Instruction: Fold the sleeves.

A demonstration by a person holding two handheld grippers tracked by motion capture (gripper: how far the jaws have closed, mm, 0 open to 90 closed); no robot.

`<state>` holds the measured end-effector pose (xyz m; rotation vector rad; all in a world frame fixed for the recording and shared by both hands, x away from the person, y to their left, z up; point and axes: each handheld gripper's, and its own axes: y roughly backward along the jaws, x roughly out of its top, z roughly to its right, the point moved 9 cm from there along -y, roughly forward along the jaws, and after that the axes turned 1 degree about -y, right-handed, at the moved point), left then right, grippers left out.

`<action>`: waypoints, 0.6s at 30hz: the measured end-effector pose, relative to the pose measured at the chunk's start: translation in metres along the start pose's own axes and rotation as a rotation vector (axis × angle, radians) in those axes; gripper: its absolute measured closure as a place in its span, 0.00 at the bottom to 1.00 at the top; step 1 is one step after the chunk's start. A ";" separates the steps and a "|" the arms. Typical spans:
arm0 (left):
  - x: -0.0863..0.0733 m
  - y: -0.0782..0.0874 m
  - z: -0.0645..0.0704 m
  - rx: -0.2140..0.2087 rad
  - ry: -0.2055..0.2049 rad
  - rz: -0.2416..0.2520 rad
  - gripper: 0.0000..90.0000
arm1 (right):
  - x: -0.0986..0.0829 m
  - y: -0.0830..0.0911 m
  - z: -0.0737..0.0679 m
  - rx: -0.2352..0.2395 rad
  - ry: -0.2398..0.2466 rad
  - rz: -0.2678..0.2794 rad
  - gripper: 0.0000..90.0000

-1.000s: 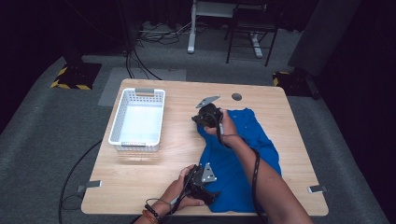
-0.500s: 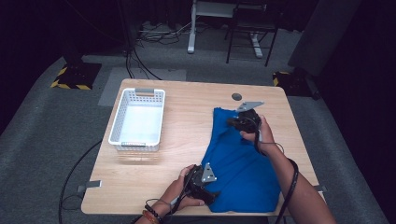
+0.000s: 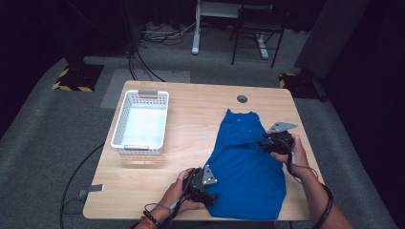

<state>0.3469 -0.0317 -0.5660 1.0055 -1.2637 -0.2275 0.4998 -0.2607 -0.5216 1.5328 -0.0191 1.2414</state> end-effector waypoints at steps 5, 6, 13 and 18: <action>0.022 0.007 -0.022 0.059 0.044 0.052 0.26 | -0.024 0.017 0.014 -0.035 -0.023 -0.017 0.51; 0.027 0.005 -0.027 0.078 0.041 0.050 0.26 | -0.029 0.018 0.017 -0.049 -0.027 -0.025 0.49; 0.056 -0.026 -0.056 0.176 0.029 0.029 0.30 | -0.052 0.017 0.022 -0.051 -0.059 -0.055 0.43; 0.072 -0.047 -0.077 0.204 0.025 0.001 0.29 | -0.059 0.009 0.021 -0.022 -0.098 -0.032 0.41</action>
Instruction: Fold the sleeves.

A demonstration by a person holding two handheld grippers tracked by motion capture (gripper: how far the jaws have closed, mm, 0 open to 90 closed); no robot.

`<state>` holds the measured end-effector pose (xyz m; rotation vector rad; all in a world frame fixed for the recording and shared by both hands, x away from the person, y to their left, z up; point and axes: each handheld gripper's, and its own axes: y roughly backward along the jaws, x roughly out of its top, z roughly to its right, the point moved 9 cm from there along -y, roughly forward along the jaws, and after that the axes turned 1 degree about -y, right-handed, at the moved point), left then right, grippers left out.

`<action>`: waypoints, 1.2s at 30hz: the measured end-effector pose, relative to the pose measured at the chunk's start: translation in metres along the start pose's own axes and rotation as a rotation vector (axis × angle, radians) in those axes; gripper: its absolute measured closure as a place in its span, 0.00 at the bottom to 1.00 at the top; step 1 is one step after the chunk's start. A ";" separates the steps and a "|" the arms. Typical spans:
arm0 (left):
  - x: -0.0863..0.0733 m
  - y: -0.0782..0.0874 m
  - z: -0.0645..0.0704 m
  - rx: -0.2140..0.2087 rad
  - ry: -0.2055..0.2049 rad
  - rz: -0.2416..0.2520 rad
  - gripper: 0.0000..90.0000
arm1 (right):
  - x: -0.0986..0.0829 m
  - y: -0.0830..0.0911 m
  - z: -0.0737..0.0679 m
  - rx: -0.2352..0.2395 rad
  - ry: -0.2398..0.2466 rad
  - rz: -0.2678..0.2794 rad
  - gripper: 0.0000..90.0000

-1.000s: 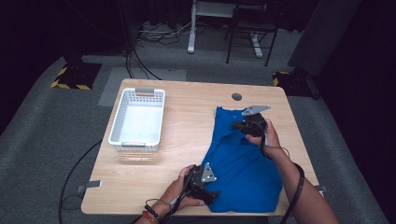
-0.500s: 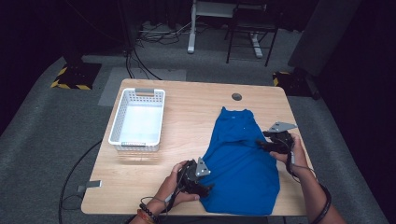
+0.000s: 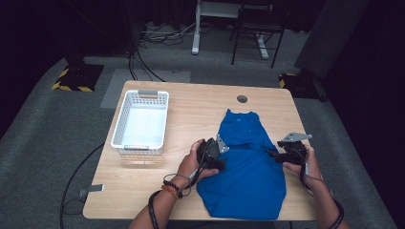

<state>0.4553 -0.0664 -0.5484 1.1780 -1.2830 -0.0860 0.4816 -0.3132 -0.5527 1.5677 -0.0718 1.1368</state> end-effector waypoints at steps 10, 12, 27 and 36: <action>-0.011 -0.017 -0.020 0.039 0.048 -0.054 0.30 | -0.004 -0.010 -0.009 0.047 -0.037 -0.013 0.40; -0.017 -0.012 -0.027 0.079 0.034 -0.066 0.30 | -0.003 -0.012 -0.012 0.070 -0.052 -0.015 0.40; -0.051 0.015 -0.056 0.195 0.074 -0.091 0.30 | 0.021 -0.030 -0.047 0.100 -0.021 -0.025 0.39; -0.055 0.018 -0.059 0.192 0.074 -0.077 0.30 | 0.026 -0.033 -0.051 0.093 -0.006 -0.028 0.39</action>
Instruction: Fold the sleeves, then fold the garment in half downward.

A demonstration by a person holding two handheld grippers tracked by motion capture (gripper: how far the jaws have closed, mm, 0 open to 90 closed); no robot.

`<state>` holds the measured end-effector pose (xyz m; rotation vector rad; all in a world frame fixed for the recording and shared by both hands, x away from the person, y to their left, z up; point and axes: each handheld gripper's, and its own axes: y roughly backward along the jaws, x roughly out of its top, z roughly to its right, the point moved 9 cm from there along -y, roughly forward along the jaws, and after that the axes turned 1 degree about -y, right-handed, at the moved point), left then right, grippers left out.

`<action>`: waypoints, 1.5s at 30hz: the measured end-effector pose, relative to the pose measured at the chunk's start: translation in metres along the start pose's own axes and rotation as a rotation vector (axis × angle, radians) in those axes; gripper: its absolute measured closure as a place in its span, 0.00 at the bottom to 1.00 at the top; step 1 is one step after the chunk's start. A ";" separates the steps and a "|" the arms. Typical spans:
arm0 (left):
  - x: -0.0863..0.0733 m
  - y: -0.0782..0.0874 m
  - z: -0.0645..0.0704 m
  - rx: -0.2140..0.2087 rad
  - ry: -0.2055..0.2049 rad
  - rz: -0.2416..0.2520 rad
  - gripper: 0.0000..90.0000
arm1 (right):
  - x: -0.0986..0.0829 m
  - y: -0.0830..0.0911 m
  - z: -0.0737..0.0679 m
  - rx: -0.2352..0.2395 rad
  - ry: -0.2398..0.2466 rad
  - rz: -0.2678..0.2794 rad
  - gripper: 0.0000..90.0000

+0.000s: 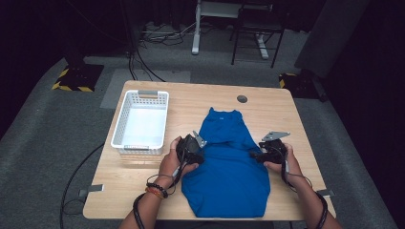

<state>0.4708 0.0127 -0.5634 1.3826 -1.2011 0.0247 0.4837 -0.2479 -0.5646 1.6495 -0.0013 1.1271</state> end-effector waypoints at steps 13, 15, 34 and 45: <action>-0.001 0.000 0.001 -0.066 0.053 -0.016 0.29 | 0.000 -0.001 0.002 0.001 0.002 0.002 0.34; 0.003 0.001 0.002 -0.093 0.048 -0.010 0.26 | 0.001 -0.001 0.002 -0.004 0.018 -0.008 0.33; 0.086 -0.035 -0.038 -0.124 0.147 0.033 0.27 | 0.082 -0.007 0.033 -0.076 0.033 0.053 0.32; 0.064 -0.067 -0.025 -0.120 0.118 -0.062 0.28 | 0.074 -0.062 0.031 -0.055 0.016 -0.066 0.33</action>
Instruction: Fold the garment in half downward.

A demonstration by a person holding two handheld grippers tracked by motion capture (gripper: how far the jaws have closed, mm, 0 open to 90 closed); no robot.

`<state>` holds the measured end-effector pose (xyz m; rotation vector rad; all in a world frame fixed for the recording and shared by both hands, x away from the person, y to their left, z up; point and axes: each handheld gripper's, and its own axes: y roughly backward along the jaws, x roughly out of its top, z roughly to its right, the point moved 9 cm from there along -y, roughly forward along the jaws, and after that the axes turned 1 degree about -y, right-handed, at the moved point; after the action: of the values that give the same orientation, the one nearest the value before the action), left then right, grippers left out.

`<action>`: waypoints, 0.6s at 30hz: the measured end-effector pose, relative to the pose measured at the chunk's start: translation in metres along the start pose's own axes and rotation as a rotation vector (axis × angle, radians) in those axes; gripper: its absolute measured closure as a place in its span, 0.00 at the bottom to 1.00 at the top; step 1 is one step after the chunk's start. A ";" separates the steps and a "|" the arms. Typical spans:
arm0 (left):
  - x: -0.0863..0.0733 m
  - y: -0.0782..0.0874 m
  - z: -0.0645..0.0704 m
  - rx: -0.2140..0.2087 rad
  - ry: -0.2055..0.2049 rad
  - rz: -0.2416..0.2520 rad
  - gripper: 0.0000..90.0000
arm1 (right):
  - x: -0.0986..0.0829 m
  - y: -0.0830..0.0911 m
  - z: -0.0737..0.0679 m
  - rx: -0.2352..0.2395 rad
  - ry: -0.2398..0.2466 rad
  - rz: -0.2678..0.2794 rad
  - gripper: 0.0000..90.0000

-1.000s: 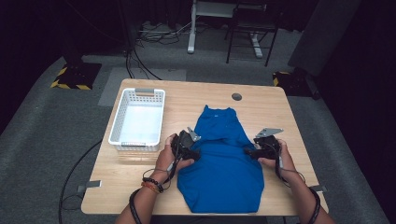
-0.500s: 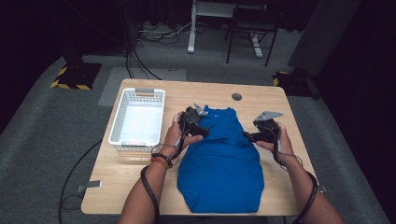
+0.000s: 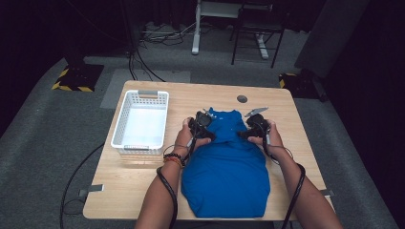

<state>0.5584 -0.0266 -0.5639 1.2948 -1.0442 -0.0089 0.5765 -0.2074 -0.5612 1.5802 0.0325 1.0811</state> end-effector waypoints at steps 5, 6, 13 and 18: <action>-0.010 0.007 0.008 -0.068 0.001 -0.006 0.28 | -0.008 0.005 -0.004 0.022 -0.033 0.009 0.34; -0.012 0.008 0.010 -0.079 -0.001 -0.010 0.28 | -0.010 0.007 -0.006 0.032 -0.036 0.013 0.35; -0.011 0.015 0.015 -0.115 -0.017 0.015 0.25 | -0.017 0.019 -0.016 0.036 0.035 -0.020 0.32; 0.010 0.013 0.005 -0.089 0.025 0.063 0.23 | 0.007 0.023 -0.004 0.030 -0.036 0.055 0.32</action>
<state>0.5537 -0.0315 -0.5485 1.1783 -1.0513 0.0078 0.5656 -0.2080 -0.5389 1.6354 -0.0192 1.0996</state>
